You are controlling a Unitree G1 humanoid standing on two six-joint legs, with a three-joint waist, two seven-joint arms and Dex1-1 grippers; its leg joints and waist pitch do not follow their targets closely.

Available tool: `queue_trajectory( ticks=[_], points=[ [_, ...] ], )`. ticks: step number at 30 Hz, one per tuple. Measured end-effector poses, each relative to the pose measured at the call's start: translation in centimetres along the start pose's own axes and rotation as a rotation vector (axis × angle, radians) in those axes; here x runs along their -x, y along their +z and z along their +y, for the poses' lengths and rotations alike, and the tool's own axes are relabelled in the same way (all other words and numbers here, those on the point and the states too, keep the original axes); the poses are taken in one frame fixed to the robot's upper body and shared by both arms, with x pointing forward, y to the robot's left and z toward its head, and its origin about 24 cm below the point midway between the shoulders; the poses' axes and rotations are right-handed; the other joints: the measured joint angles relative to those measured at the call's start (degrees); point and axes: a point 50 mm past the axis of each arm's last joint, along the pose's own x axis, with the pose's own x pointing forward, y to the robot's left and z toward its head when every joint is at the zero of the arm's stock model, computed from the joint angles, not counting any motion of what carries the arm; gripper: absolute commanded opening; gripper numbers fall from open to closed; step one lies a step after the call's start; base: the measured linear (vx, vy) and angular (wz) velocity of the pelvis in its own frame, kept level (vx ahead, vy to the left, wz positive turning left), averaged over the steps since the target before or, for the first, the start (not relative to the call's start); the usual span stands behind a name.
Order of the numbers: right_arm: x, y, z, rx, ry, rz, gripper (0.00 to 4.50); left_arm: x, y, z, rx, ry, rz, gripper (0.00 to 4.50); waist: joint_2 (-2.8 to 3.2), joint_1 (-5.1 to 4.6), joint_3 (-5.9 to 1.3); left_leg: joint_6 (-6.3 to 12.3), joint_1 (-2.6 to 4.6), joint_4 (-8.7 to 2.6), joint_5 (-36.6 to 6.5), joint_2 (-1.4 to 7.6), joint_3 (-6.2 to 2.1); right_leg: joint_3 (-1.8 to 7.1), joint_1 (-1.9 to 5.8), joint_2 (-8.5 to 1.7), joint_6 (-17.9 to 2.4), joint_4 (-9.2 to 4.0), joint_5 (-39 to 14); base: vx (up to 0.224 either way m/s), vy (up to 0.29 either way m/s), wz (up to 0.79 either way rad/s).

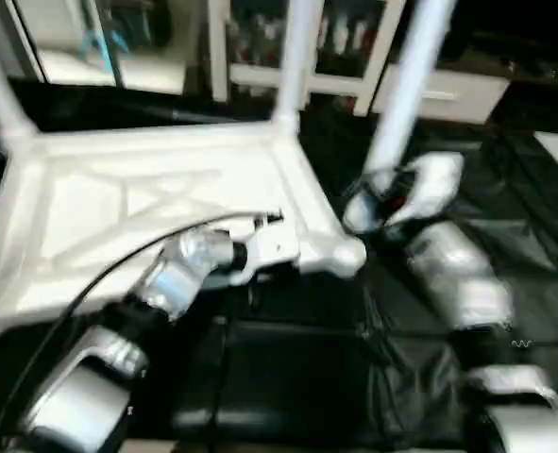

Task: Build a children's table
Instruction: Insert table leg to table base

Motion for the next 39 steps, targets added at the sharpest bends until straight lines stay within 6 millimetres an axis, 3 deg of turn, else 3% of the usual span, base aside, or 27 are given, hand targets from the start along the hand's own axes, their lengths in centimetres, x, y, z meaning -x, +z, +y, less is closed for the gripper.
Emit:
queue_trajectory(
  ticks=[6, 8, 11, 13, 19, 23, 25, 29, 39],
  points=[
    [2.4, 0.7, -0.1, -0.05, 0.201, 0.092, 1.84, 1.0, -0.9, -0.1, 0.004, -0.002, 0.0, 0.0, -0.11, -0.3, 0.06, -0.19, 0.2, 0.16, 0.02, 0.16, 0.07, 0.01, -0.01, 0.03, -0.04, 0.51, -0.06, 0.0, 0.0, 0.0],
    [2.6, 1.0, 0.5, -0.089, 0.269, 0.097, 1.84, 1.4, -1.2, -0.2, 0.04, 0.001, -0.004, 0.47, -0.13, -0.67, 0.08, -0.29, 0.23, 0.23, -0.01, 0.23, 0.13, -0.01, -0.08, 0.03, -0.05, 0.67, -0.05, 0.0, 0.0, 0.0],
    [2.9, 1.7, 1.1, -0.114, 0.35, 0.094, 1.84, 2.4, -1.0, -0.1, 0.145, 0.026, -0.106, 0.74, -0.52, -0.68, 0.3, -0.34, 0.12, 0.27, 0.05, 0.31, 0.15, -0.03, -0.32, 0.07, -0.14, 0.9, -0.11, 0.0, 0.0, 0.0],
    [3.0, 1.8, 1.4, -0.13, 0.379, 0.105, 1.84, 3.4, -0.1, 0.6, 0.212, 0.047, -0.219, 0.86, -1.11, -0.23, 0.51, -0.33, -0.09, 0.45, 0.15, 0.38, 0.15, -0.06, -0.65, 0.11, -0.39, 1.3, -0.26, 0.0, 0.0, 0.0],
    [3.5, 1.5, 2.3, -0.165, 0.495, 0.158, 1.84, 7.6, 2.5, 3.3, 0.418, 0.121, -0.59, 1.41, -1.54, 0.32, 0.59, -0.53, -0.26, 1.01, 0.04, 0.6, 0.13, -0.21, -0.65, 0.17, -0.44, 1.62, -0.26, 0.0, 0.0, 0.0],
    [3.5, 1.0, 3.3, -0.16, 0.575, 0.212, 1.84, 9.5, 7.2, 6.1, 0.476, 0.167, -0.885, 1.71, -2.03, 0.86, 0.64, -0.55, -0.43, 1.38, 0.06, 0.69, 0.13, -0.26, -0.57, 0.12, -0.61, 1.66, -0.16, 0.0, 0.0, 0.0],
    [3.4, 0.7, 3.7, -0.155, 0.595, 0.23, 1.84, 9.6, 9.2, 6.4, 0.481, 0.13, -0.963, 1.87, -2.05, 0.94, 0.62, -0.5, -0.43, 1.48, 0.04, 0.64, 0.14, -0.24, -0.52, 0.06, -0.62, 1.65, -0.14, 0.0, 0.0, 0.0],
    [3.4, 0.1, 4.1, -0.129, 0.62, 0.279, 1.84, 7.6, 11.4, 5.9, 0.622, -0.005, -1.072, 2.21, -2.2, 1.39, 0.68, -0.5, -0.5, 1.57, 0.04, 0.66, 0.11, -0.27, -0.55, 0.07, -0.6, 1.72, -0.13, 0.0, 0.0, 0.0],
    [3.5, -0.1, 4.8, -0.064, 0.674, 0.329, 1.84, 6.6, 12.0, 5.7, 0.72, -0.042, -1.044, 3.0, -2.27, 1.36, 0.67, -0.41, -0.51, 1.65, 0.12, 0.73, 0.09, -0.28, -0.56, 0.15, -0.58, 1.81, -0.12, 0.0, 0.0, 0.0]
  ],
)
